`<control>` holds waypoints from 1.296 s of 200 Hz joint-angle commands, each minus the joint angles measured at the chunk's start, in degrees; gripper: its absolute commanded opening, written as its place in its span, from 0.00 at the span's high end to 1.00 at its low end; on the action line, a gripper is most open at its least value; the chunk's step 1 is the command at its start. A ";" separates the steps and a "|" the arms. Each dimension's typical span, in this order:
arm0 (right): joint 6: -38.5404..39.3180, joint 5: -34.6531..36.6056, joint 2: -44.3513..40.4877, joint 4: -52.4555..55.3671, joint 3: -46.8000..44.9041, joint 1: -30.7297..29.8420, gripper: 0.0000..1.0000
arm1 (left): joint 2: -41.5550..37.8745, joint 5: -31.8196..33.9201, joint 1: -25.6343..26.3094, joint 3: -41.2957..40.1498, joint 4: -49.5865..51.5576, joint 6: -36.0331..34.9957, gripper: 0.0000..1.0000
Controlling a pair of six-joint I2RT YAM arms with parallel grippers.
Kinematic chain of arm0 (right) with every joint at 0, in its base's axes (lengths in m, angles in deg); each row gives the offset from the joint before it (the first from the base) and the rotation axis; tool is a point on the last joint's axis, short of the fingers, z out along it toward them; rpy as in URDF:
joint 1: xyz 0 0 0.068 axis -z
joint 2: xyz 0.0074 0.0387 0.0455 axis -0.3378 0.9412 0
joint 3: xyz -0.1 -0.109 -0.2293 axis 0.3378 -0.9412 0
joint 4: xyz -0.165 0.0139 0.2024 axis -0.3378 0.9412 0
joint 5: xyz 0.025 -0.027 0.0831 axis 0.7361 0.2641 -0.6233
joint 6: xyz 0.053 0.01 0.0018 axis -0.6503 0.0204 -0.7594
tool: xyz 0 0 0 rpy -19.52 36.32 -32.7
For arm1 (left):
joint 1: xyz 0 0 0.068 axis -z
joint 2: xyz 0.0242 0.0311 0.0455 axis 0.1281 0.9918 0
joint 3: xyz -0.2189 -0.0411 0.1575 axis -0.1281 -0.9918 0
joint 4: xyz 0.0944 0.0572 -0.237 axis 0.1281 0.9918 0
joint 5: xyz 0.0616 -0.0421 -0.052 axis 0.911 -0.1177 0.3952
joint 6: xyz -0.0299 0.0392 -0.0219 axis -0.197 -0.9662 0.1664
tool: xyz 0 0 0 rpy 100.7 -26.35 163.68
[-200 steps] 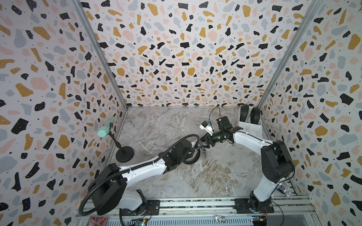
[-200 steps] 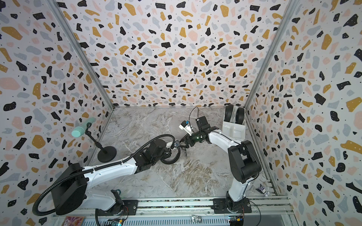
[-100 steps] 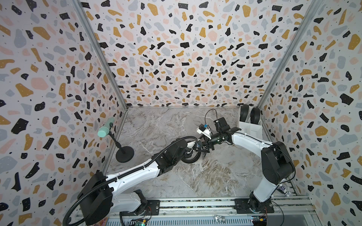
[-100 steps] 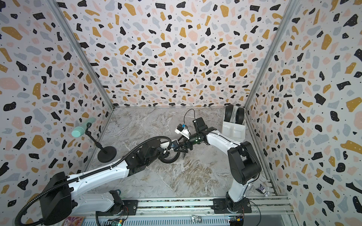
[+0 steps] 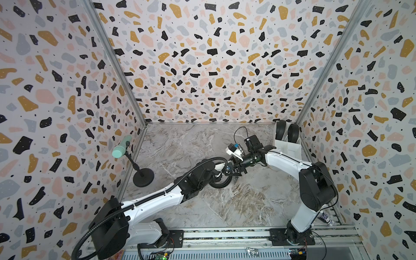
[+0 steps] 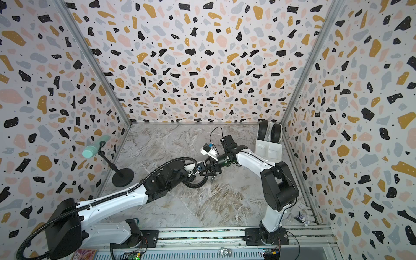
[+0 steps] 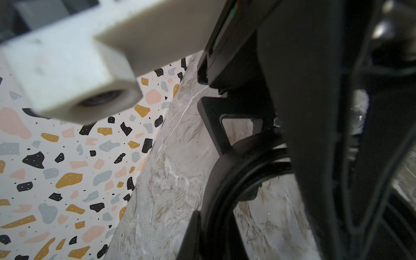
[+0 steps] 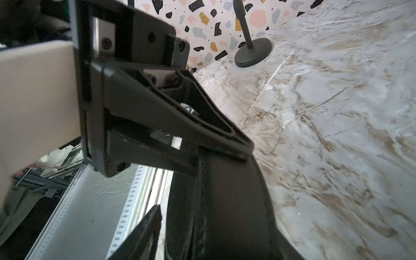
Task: Place the belts into the storage roll
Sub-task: Pick up the belt from the center of the board.
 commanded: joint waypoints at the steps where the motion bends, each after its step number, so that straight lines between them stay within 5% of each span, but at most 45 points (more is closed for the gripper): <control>1: 0.25 -1.36 -0.50 1.87 2.27 -0.10 0.37 | -0.73 -1.05 0.08 -0.58 -4.00 -0.24 1.00; 65: -0.92 -1.45 0.11 2.92 3.17 2.34 0.42 | -1.24 -0.85 0.31 -1.40 -3.91 -0.36 1.00; 137: 4.17 0.61 4.80 10.26 6.57 -1.59 0.48 | -1.59 0.45 0.31 -1.21 -4.78 -0.33 1.00; 259: 2.19 -0.16 2.40 9.34 6.29 -0.64 0.74 | 0.07 2.18 0.28 -0.36 -5.47 0.31 1.00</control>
